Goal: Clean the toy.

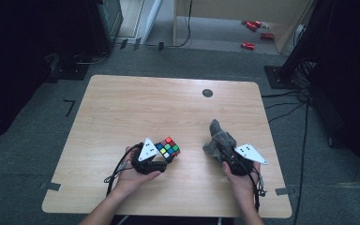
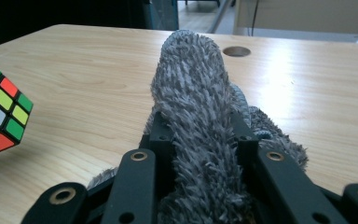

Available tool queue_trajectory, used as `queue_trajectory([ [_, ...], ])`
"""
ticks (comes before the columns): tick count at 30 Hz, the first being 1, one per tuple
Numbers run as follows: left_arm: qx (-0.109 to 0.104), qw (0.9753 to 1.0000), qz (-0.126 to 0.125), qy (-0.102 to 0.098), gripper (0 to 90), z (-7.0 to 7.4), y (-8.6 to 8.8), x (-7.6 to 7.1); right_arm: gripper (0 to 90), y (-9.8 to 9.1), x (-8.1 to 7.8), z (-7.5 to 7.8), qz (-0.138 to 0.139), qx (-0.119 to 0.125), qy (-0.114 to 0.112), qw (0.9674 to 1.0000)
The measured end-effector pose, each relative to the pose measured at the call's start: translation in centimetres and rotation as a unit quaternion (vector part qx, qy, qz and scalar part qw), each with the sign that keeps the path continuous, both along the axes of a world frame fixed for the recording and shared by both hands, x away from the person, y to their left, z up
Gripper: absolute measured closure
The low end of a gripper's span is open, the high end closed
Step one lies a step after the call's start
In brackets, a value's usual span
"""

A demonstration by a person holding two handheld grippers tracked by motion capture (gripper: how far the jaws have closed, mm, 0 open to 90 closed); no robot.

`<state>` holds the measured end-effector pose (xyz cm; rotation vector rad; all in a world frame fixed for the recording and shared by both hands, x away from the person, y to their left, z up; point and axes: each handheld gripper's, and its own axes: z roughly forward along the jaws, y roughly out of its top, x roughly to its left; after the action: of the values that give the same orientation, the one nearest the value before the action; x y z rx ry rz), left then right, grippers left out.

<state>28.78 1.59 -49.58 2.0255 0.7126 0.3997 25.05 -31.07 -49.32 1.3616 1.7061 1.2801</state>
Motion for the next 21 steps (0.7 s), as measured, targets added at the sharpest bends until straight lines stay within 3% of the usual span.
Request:
queue_trajectory([
  [8,0.015,0.9995,0.023,0.017,34.9,-0.9,-0.5,0.8,68.9,-0.5,0.6,-1.4,-0.012,-0.011,0.032,0.9994],
  [13,0.025,0.9989,0.033,0.021,34.9,-1.1,-0.6,0.9,61.6,-0.4,1.0,-2.1,-0.013,-0.02,0.05,0.9985],
  [18,0.03,0.9985,0.038,0.028,34.9,-1.2,-0.6,1.0,48.0,-0.4,1.2,-2.3,-0.011,-0.019,0.058,0.9981],
  [21,0.032,0.9984,0.038,0.029,34.9,-1.3,-0.6,0.9,28.1,-0.3,1.1,-2.1,0.003,-0.022,0.058,0.9981],
])
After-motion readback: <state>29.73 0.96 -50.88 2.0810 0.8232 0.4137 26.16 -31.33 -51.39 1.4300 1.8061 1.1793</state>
